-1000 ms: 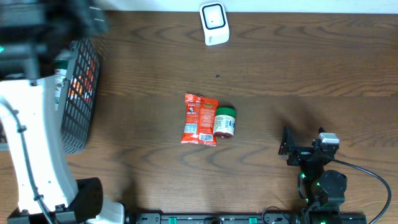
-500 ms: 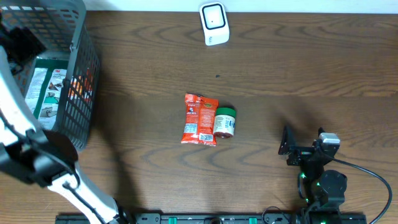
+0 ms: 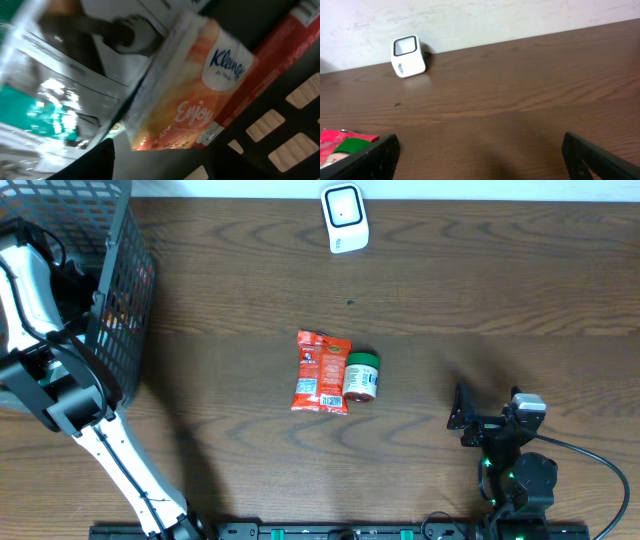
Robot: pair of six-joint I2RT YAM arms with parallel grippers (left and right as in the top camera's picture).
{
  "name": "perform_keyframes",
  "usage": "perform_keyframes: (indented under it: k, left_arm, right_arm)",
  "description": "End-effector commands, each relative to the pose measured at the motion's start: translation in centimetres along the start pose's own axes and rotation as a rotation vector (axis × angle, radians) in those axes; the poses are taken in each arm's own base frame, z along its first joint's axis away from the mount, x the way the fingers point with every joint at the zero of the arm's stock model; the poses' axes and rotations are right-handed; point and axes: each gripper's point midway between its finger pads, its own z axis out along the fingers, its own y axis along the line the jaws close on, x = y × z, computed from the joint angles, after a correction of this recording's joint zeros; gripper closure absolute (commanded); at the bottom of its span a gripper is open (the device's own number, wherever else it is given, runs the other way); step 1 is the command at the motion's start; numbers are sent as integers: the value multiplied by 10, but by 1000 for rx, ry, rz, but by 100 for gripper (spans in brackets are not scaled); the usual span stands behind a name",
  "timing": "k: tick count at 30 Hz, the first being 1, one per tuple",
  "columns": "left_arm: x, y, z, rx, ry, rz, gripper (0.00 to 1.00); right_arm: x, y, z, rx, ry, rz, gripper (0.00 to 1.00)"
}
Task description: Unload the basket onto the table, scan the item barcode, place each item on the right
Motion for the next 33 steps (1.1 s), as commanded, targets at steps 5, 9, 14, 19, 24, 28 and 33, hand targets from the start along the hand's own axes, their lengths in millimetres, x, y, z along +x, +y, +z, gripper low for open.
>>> perform_keyframes:
  k: [5, 9, 14, 19, 24, 28, 33]
  left_arm:
    - [2, -2, 15, 35, 42, 33, 45]
    - [2, -3, 15, 36, 42, 33, 57]
    - [3, -2, 15, 32, 46, 50, 67]
    - [-8, -10, -20, 42, -63, 48, 49]
    - [-38, -29, -118, 74, -407, 113, 36]
    - [-51, -31, -147, 61, -529, 131, 29]
    - [-63, -16, -112, -16, -482, 158, 25]
  right_arm:
    - [1, 0, 0, -2, 4, 18, 1]
    - [1, 0, 0, -1, 5, 18, 1]
    - [1, 0, 0, -1, 5, 18, 1]
    - [1, 0, 0, -1, 5, 18, 1]
    - [2, 0, 0, -1, 6, 18, 1]
    - [2, 0, 0, -1, 7, 18, 1]
    - [2, 0, 0, -1, 8, 18, 1]
